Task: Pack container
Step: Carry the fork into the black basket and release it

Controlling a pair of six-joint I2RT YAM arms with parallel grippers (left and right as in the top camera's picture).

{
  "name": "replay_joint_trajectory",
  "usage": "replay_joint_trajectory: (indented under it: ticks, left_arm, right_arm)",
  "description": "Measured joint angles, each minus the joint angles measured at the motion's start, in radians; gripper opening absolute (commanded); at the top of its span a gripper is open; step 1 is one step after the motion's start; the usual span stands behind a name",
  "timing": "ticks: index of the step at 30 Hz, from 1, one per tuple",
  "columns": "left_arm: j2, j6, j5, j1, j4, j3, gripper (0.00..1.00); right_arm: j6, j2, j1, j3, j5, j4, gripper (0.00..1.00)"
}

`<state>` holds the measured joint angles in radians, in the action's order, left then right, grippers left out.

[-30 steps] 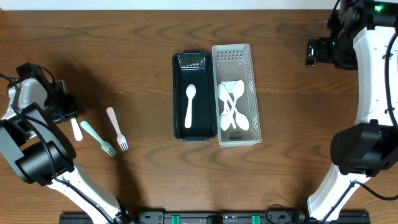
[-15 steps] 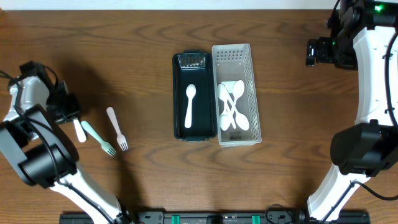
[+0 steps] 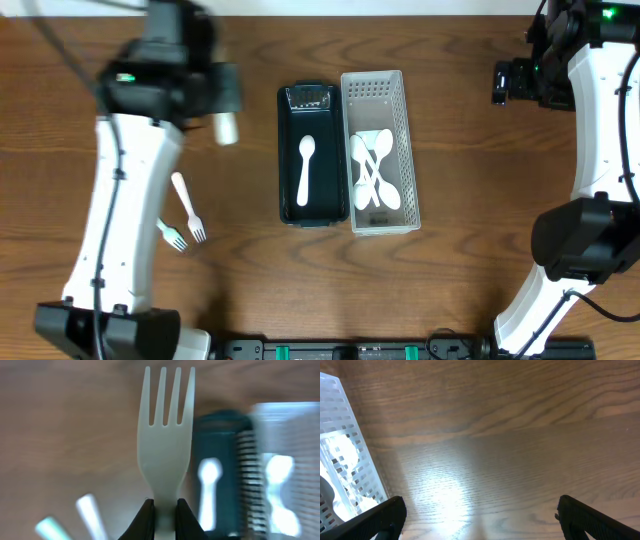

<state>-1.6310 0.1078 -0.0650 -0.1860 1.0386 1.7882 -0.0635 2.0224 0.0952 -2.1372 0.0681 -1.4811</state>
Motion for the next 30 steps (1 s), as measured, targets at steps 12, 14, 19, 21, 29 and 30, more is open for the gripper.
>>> replay_joint_trajectory:
  ticks: [12,14,19,21,29,30]
  left_arm:
    - [-0.287,0.117,-0.007,-0.233,-0.047,0.002,0.06]
    - [-0.350,0.125,-0.007,-0.233,-0.046,0.002,0.06]
    - [-0.470,0.129,-0.007,-0.233,-0.046,0.002,0.06]
    - [-0.497,0.129,-0.008,-0.233,-0.046,0.002,0.06]
    - [-0.523,0.128,-0.007,-0.233,-0.046,0.002,0.39]
    - [-0.523,0.122,-0.008,-0.233,-0.046,0.002,0.42]
  right_arm:
    - [0.000,0.000,0.000,0.000,0.000,-0.017,0.99]
    - [0.000,0.000,0.000,0.000,0.000,-0.019,0.99]
    - [0.000,0.000,0.000,0.000,0.000,-0.020,0.99]
    - [0.000,0.000,0.000,0.000,0.000,-0.020,0.99]
    - [0.000,0.000,0.000,0.000,0.000,-0.019,0.99]
    - [0.000,0.000,0.000,0.000,0.000,-0.019,0.99]
